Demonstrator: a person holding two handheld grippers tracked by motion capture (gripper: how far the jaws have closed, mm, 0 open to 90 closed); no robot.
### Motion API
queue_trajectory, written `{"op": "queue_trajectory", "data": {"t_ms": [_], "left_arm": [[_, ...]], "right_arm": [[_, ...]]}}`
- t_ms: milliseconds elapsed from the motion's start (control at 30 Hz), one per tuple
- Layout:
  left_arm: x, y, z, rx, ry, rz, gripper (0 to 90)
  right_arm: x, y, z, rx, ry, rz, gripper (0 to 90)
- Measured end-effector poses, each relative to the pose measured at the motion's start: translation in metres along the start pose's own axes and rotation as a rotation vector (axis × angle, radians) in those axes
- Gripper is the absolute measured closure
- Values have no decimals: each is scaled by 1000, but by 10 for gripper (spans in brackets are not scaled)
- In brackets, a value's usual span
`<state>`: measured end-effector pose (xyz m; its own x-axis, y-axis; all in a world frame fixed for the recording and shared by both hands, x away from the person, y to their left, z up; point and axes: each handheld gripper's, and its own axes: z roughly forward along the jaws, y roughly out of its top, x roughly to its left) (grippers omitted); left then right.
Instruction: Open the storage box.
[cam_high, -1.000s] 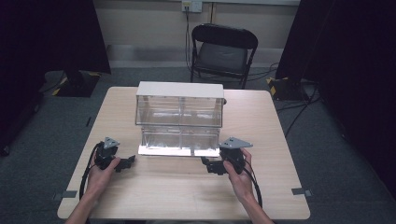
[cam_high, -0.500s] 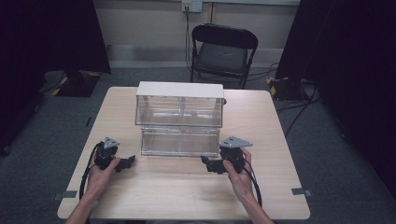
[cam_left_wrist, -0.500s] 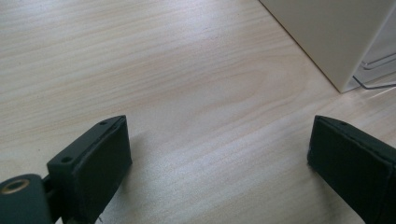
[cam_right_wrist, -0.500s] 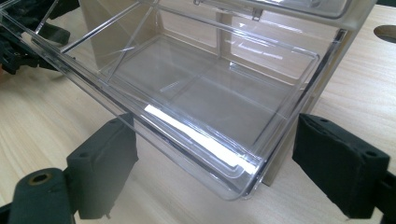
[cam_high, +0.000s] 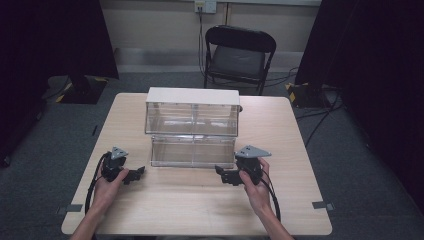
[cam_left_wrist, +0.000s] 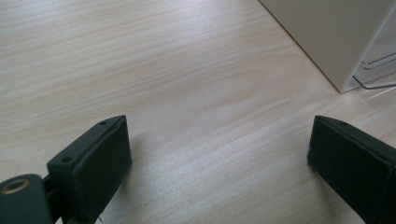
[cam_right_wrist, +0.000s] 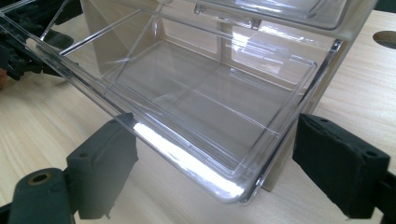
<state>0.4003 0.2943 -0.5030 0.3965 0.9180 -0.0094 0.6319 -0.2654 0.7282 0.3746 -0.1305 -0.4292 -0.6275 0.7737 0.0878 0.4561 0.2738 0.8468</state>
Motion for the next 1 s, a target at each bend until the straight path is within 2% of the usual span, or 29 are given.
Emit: {"op": "queue_trajectory", "data": {"t_ms": [833,1000], "left_arm": [[0,0,0,0,0,0,56],[0,0,0,1,0,2,56]], "right_arm": [[1,6,-3,4,-2,-11,132],[2,8,-6,-5,-4,4,132]]}}
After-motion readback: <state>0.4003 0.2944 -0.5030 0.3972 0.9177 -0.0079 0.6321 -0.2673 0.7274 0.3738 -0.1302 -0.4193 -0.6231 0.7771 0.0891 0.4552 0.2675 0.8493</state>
